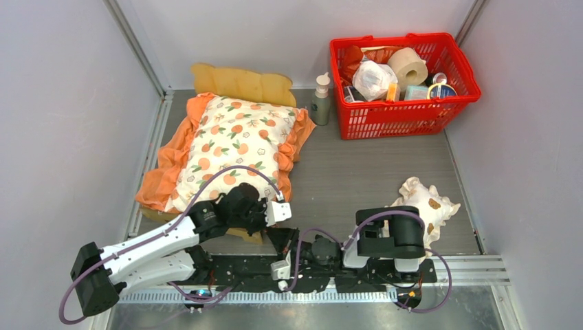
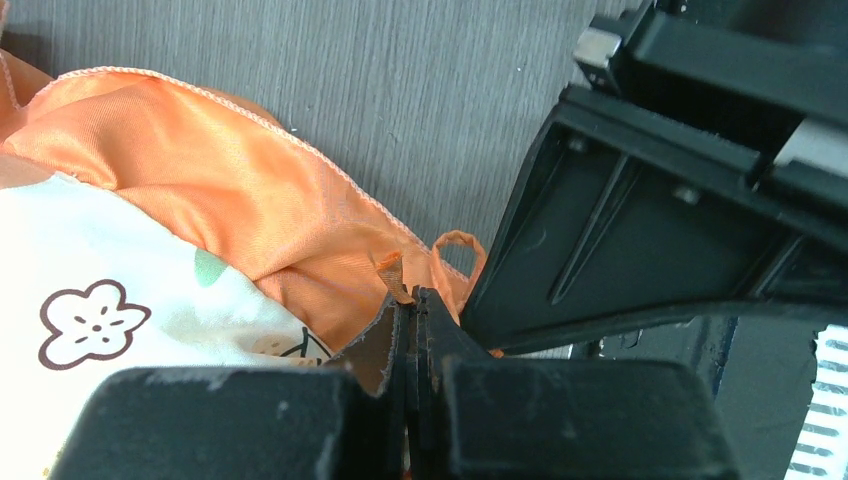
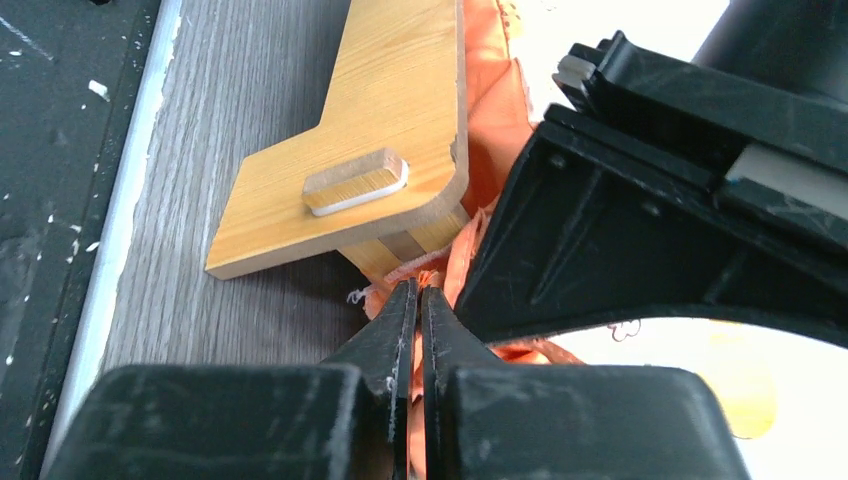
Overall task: Set up the pet bed
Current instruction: Tie the ropes to the bed frame.
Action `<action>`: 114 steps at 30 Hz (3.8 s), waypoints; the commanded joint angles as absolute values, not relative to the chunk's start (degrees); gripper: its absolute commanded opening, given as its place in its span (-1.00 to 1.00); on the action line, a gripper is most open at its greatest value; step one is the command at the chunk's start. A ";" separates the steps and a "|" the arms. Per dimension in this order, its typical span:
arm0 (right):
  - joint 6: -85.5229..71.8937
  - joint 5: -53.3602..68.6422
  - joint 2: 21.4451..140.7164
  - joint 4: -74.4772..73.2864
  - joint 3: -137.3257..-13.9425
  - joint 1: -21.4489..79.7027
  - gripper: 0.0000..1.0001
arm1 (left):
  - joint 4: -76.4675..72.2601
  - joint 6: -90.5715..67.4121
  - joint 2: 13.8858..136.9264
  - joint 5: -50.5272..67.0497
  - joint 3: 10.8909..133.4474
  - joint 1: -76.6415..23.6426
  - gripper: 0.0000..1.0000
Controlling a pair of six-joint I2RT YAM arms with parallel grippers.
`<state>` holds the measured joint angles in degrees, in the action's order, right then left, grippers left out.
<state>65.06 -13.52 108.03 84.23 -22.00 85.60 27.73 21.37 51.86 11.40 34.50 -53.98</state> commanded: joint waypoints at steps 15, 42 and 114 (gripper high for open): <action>58.25 -9.16 100.43 92.90 -17.74 89.45 -0.89 | 27.66 20.06 49.97 4.76 37.36 -53.33 -1.00; 45.94 -12.24 104.60 92.88 -19.02 91.92 -0.90 | 35.74 10.79 37.46 -2.64 40.91 -52.78 -1.00; -7.27 -42.64 100.34 92.77 -7.40 100.29 -0.90 | 74.52 -45.73 45.66 -24.47 51.66 -52.90 -1.00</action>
<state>-0.82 -35.42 100.77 84.64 -8.08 97.78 69.60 -42.68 45.89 -17.04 49.15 -53.12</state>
